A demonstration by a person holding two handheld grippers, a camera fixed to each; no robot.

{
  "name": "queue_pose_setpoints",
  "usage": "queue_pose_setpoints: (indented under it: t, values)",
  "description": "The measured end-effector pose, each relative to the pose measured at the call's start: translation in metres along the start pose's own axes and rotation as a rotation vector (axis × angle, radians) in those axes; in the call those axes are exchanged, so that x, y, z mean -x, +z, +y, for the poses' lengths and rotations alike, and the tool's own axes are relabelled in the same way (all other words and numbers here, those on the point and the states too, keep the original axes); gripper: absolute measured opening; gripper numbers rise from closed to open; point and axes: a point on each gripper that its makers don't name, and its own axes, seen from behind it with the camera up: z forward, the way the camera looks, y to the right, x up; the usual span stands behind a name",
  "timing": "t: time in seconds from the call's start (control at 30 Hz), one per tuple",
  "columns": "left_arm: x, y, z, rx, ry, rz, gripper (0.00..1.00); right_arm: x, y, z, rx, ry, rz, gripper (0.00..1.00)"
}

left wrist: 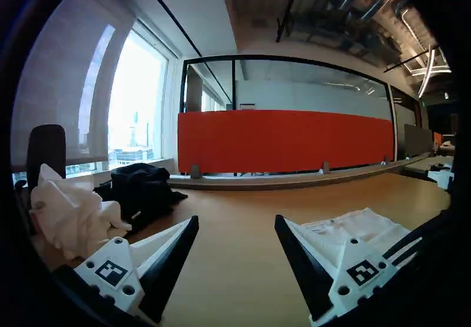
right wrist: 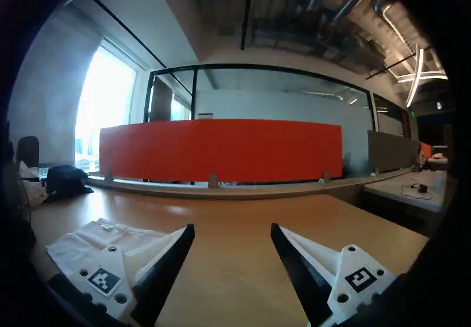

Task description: Fold towel

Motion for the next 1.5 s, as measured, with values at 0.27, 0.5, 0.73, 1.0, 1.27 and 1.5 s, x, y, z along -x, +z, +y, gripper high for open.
queue_pose_setpoints:
  t: [0.27, 0.5, 0.73, 1.0, 1.27, 1.5]
  values:
    - [-0.026, 0.002, 0.003, 0.015, 0.026, 0.006, 0.96, -0.045, -0.003, 0.0, 0.005, 0.004, 0.006, 1.0]
    - [-0.08, -0.001, -0.001, 0.024, 0.0, -0.002, 0.96, -0.104, -0.003, 0.001, 0.011, -0.027, 0.004, 1.0]
    - [-0.143, -0.005, -0.005, 0.033, -0.005, -0.01, 0.96, -0.167, -0.005, -0.002, 0.011, 0.0, 0.014, 1.0]
    - [-0.196, -0.009, -0.008, 0.048, -0.005, -0.027, 0.96, -0.216, -0.01, -0.004, 0.005, 0.004, 0.0, 1.0]
    - [-0.214, -0.008, -0.007, 0.07, 0.009, -0.043, 0.96, -0.23, -0.013, -0.007, -0.014, 0.006, -0.022, 1.0]
    - [-0.212, -0.004, 0.013, 0.158, 0.03, -0.094, 0.96, -0.227, -0.01, -0.033, -0.122, -0.043, -0.083, 1.0]
